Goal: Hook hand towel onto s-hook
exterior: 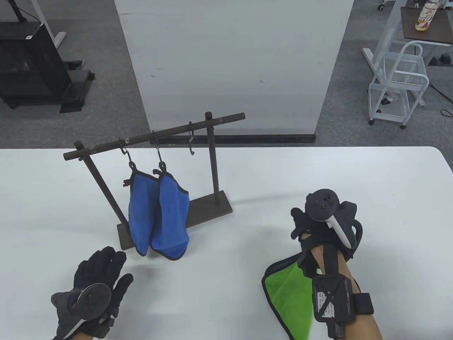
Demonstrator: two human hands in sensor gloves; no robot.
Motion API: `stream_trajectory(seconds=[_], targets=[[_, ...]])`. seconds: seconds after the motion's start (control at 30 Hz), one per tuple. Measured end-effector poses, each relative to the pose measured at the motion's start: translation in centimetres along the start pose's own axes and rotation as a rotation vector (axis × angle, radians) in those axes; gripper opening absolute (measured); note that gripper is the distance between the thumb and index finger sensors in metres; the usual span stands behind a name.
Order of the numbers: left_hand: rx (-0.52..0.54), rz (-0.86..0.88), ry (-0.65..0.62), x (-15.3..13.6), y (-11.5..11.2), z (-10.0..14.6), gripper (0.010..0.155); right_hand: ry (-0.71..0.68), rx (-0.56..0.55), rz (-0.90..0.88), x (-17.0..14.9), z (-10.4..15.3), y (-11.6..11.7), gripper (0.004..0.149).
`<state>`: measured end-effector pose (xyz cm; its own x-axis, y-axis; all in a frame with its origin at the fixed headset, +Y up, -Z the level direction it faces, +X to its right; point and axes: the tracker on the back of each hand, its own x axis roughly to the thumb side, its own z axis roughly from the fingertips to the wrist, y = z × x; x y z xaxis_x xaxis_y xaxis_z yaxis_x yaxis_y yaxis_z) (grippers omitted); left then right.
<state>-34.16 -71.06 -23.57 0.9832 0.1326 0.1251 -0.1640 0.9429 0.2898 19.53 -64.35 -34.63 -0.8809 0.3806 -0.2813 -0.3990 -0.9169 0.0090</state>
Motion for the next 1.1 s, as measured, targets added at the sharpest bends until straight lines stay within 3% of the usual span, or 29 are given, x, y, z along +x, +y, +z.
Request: stream_trajectory(seconds=[0.27, 0.7, 0.83, 1.1], targets=[[-0.008, -0.002, -0.002, 0.1, -0.1, 0.0, 0.066, 0.152, 0.101, 0.065, -5.1, -1.3, 3.5, 0.068], [-0.015, -0.005, -0.005, 0.3, -0.2, -0.1, 0.065, 0.260, 0.203, 0.067, -7.8, -2.2, 8.5, 0.069], [-0.015, -0.003, -0.006, 0.3, -0.2, -0.1, 0.065, 0.249, 0.164, 0.121, -7.0, -2.0, 9.2, 0.064], [-0.014, -0.004, -0.009, 0.3, -0.3, -0.1, 0.065, 0.220, 0.079, 0.149, -6.1, -1.7, 9.7, 0.042]])
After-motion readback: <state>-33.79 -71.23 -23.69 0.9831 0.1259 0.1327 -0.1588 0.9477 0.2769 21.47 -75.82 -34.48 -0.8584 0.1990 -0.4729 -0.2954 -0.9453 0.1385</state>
